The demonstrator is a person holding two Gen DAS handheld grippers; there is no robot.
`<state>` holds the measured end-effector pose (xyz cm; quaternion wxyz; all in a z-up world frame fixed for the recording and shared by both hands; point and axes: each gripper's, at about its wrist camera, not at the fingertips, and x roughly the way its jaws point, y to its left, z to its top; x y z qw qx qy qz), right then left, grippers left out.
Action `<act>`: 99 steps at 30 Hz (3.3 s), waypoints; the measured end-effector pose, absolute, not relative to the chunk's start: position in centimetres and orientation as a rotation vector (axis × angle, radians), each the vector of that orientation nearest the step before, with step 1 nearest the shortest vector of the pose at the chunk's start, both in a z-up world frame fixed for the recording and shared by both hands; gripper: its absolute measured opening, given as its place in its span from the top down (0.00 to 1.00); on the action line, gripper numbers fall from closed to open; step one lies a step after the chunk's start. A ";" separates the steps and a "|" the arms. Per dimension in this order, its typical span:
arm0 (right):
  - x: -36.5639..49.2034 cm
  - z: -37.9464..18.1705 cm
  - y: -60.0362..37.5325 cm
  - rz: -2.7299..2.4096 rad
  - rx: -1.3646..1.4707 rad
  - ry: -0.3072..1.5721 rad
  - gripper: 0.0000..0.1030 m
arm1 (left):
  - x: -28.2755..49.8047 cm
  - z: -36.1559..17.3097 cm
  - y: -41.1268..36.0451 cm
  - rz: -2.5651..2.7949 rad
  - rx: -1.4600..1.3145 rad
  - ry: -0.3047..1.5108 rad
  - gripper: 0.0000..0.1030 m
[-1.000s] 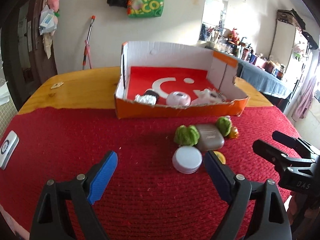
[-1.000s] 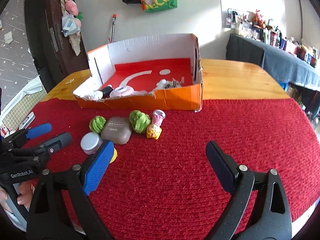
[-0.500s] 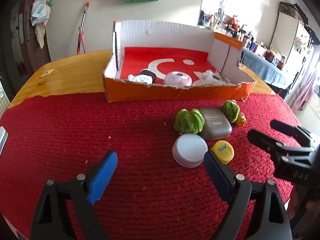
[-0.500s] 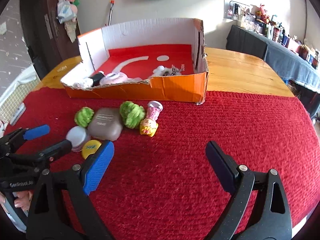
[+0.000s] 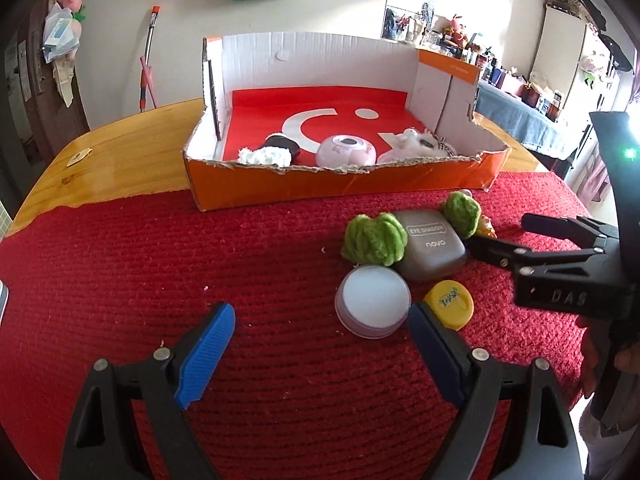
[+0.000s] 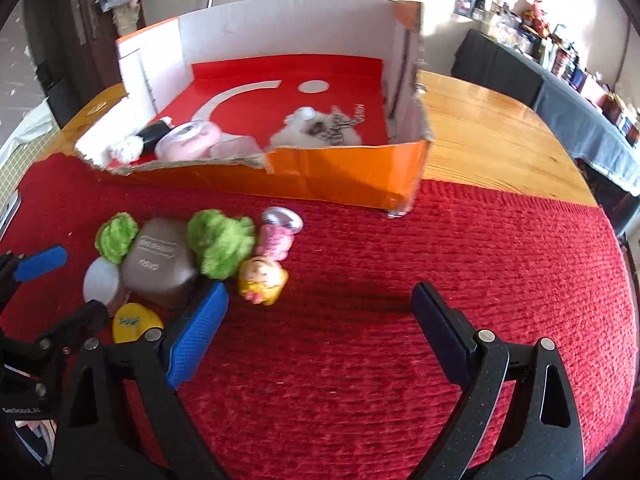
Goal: Organize objects
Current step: 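Move left tool to the white round container while right tool moves to the pink-hat figurine, then close left gripper on the white round container while right gripper closes on the figurine, then carry the white container and figurine up and over into the orange box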
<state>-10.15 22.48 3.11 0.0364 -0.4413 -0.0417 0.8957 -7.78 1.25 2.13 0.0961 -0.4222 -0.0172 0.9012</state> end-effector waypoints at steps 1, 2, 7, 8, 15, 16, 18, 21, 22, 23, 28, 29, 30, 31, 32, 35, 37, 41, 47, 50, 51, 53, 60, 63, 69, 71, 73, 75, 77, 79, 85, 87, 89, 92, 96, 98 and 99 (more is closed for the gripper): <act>-10.1 3.1 22.8 2.747 -1.354 -0.121 0.09 | -7.8 2.1 1.1 2.670 -1.250 -0.045 0.13; -10.0 3.2 23.2 2.741 -1.354 -0.117 0.09 | -7.9 2.1 0.9 2.671 -1.248 -0.039 0.13; -9.4 3.4 24.6 2.748 -1.354 -0.102 0.09 | -7.9 2.4 0.5 2.670 -1.219 0.018 0.13; -9.3 3.5 24.5 2.765 -1.354 -0.104 0.09 | -7.8 2.5 0.7 2.667 -1.209 0.033 0.13; -10.4 3.1 22.7 2.814 -1.395 -0.229 0.14 | -8.2 2.1 1.2 2.619 -1.231 0.051 0.20; -10.6 3.1 22.4 2.816 -1.397 -0.249 0.17 | -8.2 2.0 1.2 2.621 -1.230 0.056 0.22; -10.8 3.0 22.1 2.827 -1.399 -0.272 0.18 | -8.2 2.1 1.2 2.612 -1.222 0.055 0.24; -11.1 3.0 21.9 2.839 -1.399 -0.285 0.24 | -8.3 2.2 1.4 2.588 -1.206 0.052 0.31; -11.3 3.1 22.0 2.846 -1.402 -0.276 0.28 | -8.3 2.2 1.5 2.575 -1.203 0.046 0.33; -11.3 3.1 22.1 2.854 -1.402 -0.266 0.32 | -8.4 2.2 1.6 2.568 -1.199 0.041 0.35; -11.8 3.2 22.0 2.885 -1.401 -0.260 0.42 | -8.8 2.3 1.6 2.542 -1.178 0.002 0.39; -11.8 3.2 22.0 2.888 -1.398 -0.263 0.46 | -8.8 2.3 1.5 2.535 -1.175 -0.015 0.40; -11.8 3.2 21.9 2.895 -1.395 -0.267 0.48 | -8.9 2.3 1.5 2.526 -1.171 -0.033 0.44; -11.7 3.2 21.8 2.906 -1.395 -0.268 0.53 | -8.9 2.3 1.5 2.521 -1.170 -0.043 0.46; -11.7 3.2 21.7 2.918 -1.398 -0.269 0.56 | -9.0 2.3 1.5 2.513 -1.165 -0.049 0.54; -11.8 3.2 21.4 2.966 -1.412 -0.265 0.77 | -9.0 2.3 1.2 2.443 -1.147 -0.106 0.59; -11.8 3.2 21.6 2.987 -1.431 -0.231 0.79 | -8.9 2.4 0.9 2.430 -1.142 -0.131 0.59; -11.4 3.3 21.9 3.001 -1.454 -0.185 0.79 | -8.3 2.7 1.1 2.441 -1.124 -0.117 0.59; -10.1 4.3 22.5 3.030 -1.417 -0.076 0.79 | -7.5 3.9 1.3 2.483 -1.074 -0.072 0.59; -9.1 4.9 22.4 3.049 -1.398 -0.058 0.80 | -7.1 4.5 1.2 2.498 -1.053 -0.064 0.59; -8.9 5.1 22.4 3.055 -1.389 -0.055 0.79 | -7.1 4.6 1.2 2.503 -1.048 -0.060 0.59; -8.3 5.6 22.2 3.071 -1.374 -0.048 0.80 | -6.9 4.9 1.3 2.511 -1.038 -0.056 0.59; -6.8 7.4 21.3 3.129 -1.330 -0.045 0.79 | -6.0 5.7 1.1 2.515 -1.004 -0.074 0.59; -6.7 7.5 20.9 3.135 -1.331 -0.051 0.79 | -5.5 6.2 1.0 2.518 -0.980 -0.076 0.59; -6.6 7.3 20.6 3.142 -1.345 -0.039 0.80 | -5.3 6.9 0.8 2.524 -0.955 -0.075 0.59; -6.5 7.3 20.5 3.144 -1.348 -0.035 0.79 | -5.3 6.9 0.8 2.524 -0.957 -0.076 0.59; -6.5 7.4 20.5 3.144 -1.349 -0.036 0.79 | -5.4 6.8 0.7 2.524 -0.962 -0.080 0.59; -6.4 7.5 20.5 3.150 -1.352 -0.022 0.79 | -5.5 6.8 0.7 2.522 -0.964 -0.089 0.59; -6.5 7.9 20.6 3.166 -1.355 0.011 0.79 | -5.8 7.0 0.6 2.515 -0.962 -0.100 0.59; -6.8 8.5 20.7 3.183 -1.355 0.039 0.79 | -6.4 7.7 0.5 2.512 -0.949 -0.106 0.59; -11.3 11.4 20.8 3.210 -1.366 0.146 0.79 | -11.0 10.3 0.9 2.542 -0.926 -0.071 0.59; -13.8 11.9 21.0 3.188 -1.396 0.191 0.79 | -13.4 10.7 1.2 2.546 -0.944 -0.059 0.59; -16.7 11.7 21.1 3.143 -1.433 0.227 0.79 | -15.9 10.6 1.3 2.548 -0.984 -0.061 0.59; -20.7 10.5 21.6 3.044 -1.513 0.288 0.79 | -19.4 9.7 1.3 2.506 -1.070 -0.112 0.59; -24.2 8.5 21.8 2.928 -1.607 0.281 0.79 | -22.7 8.0 1.4 2.499 -1.166 -0.106 0.59; -25.3 7.5 22.2 2.882 -1.656 0.313 0.79 | -23.7 7.2 1.3 2.499 -1.205 -0.099 0.59; -25.8 7.1 22.4 2.858 -1.680 0.337 0.79 | -24.2 6.8 1.3 2.486 -1.219 -0.106 0.59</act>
